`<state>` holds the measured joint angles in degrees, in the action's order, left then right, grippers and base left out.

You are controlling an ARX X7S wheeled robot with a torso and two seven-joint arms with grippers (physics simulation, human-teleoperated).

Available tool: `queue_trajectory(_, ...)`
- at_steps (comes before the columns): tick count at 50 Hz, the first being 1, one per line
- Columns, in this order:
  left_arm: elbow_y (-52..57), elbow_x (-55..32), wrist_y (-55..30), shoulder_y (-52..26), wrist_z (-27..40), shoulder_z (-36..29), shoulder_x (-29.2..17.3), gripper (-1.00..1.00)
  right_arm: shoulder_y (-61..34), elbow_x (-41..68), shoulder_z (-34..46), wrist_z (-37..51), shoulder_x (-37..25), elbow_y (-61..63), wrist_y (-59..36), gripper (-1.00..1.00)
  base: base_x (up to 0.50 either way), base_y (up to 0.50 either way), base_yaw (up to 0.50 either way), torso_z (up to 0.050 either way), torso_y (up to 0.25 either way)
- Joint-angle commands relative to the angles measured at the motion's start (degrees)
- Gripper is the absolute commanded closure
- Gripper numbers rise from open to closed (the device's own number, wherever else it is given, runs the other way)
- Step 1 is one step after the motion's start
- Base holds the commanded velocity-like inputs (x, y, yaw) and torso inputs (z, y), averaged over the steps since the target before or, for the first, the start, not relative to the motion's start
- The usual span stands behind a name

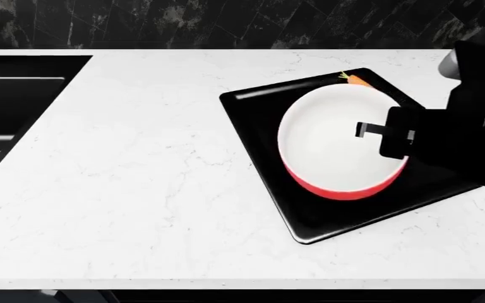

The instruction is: Place the two vegetables and bowl onto the tray for setting up a vegetable dip station.

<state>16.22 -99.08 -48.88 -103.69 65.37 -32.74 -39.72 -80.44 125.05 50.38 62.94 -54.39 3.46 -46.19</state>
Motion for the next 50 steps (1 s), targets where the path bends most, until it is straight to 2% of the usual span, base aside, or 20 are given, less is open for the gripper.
queue_trajectory(1,0.1,-0.2,0.0,-0.1,0.2,0.0,-0.1,-1.00,-1.4,-1.7,0.0,-0.9,1.1,-2.0,-0.8,1.00,0.00,0.00,0.00,0.000,0.010)
queue_trajectory(27,-0.2,0.0,0.2,-0.1,0.0,-0.1,-0.1,-1.00,-2.3,-3.5,1.4,-2.0,2.7,-5.0,-2.5,1.00,0.00,0.00,0.00,0.000,0.000)
queue_trajectory(28,-0.2,0.0,0.2,-0.1,0.0,-0.1,-0.1,-1.00,-2.4,-3.5,1.5,-2.0,2.8,-5.2,-2.5,-1.00,0.00,0.00,0.00,0.000,0.000)
queue_trajectory(50,-0.2,0.0,0.4,-0.3,0.0,-0.1,-0.2,-1.00,-4.2,-4.8,2.1,-2.7,4.1,-6.7,-4.0,-1.00,0.00,0.00,0.00,0.000,0.000)
